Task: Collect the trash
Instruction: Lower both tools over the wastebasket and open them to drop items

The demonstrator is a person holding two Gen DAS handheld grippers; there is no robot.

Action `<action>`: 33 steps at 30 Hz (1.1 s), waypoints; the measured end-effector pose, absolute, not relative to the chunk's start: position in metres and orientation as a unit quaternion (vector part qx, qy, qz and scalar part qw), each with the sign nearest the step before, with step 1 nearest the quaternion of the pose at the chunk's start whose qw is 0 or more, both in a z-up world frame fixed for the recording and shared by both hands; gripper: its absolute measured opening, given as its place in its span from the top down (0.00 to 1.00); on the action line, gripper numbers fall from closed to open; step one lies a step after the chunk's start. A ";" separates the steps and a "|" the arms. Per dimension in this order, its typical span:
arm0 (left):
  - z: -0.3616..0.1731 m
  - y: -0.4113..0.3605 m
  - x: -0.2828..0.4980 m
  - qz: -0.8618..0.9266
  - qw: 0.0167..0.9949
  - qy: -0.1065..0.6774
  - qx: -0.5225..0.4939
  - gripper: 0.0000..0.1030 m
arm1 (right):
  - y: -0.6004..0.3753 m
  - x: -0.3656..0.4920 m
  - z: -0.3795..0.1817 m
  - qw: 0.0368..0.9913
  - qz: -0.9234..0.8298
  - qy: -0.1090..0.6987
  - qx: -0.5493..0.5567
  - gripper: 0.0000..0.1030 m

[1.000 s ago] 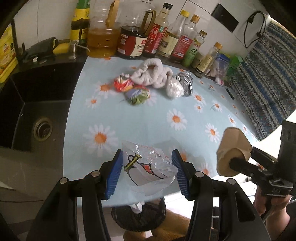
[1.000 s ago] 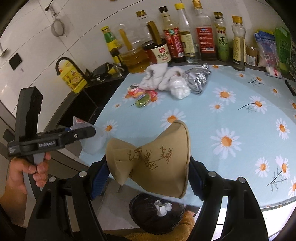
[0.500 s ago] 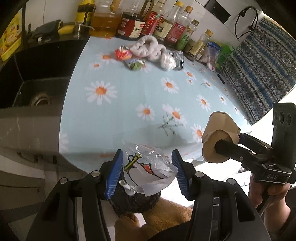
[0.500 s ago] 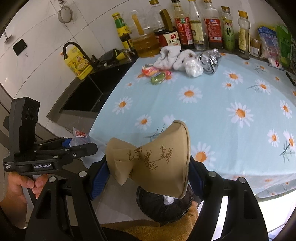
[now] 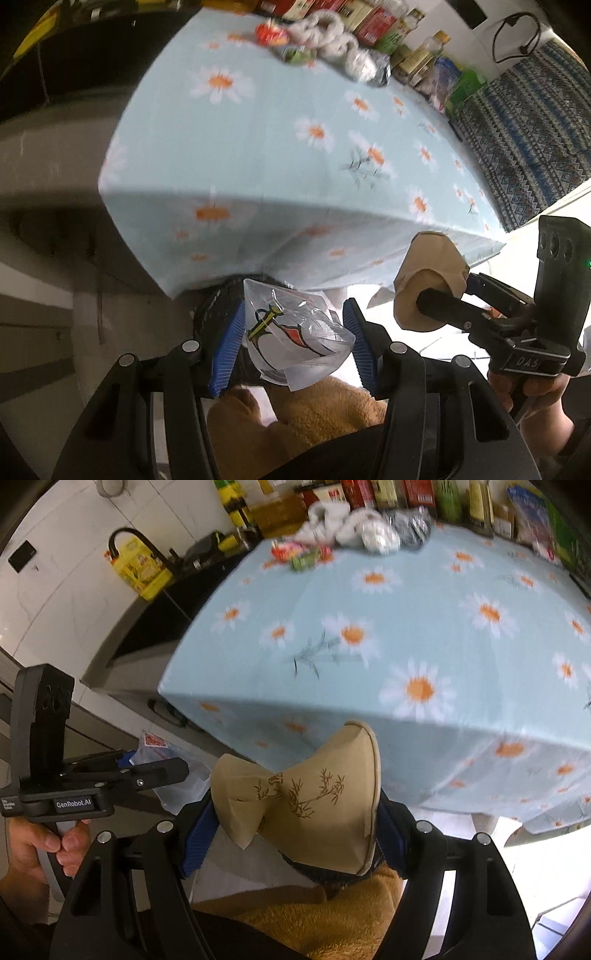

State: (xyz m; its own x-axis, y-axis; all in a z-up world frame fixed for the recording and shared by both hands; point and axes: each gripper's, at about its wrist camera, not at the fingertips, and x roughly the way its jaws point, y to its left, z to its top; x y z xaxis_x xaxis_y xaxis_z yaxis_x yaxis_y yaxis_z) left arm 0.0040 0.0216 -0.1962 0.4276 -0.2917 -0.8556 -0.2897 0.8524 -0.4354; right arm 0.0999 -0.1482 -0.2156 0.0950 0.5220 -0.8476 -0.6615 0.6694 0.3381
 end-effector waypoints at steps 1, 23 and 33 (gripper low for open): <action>-0.203 0.019 0.003 -0.001 0.795 0.542 -0.273 0.50 | -0.150 0.099 -0.222 0.733 0.399 0.547 -0.064 0.28; -0.235 -0.002 0.011 -0.001 0.756 0.594 -0.275 0.37 | -0.161 0.089 -0.252 0.711 0.398 0.577 -0.056 0.14; -0.235 0.004 0.014 0.010 0.749 0.597 -0.285 0.37 | -0.171 0.097 -0.244 0.719 0.395 0.571 -0.036 0.14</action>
State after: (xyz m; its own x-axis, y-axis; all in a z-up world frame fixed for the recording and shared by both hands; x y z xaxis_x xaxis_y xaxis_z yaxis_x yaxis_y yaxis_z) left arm 0.0143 0.0038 -0.2354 0.2861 -0.3266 -0.9008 -0.3553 0.8369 -0.4163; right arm 0.0967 -0.1712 -0.2444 0.0367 0.5265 -0.8494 -0.6091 0.6856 0.3987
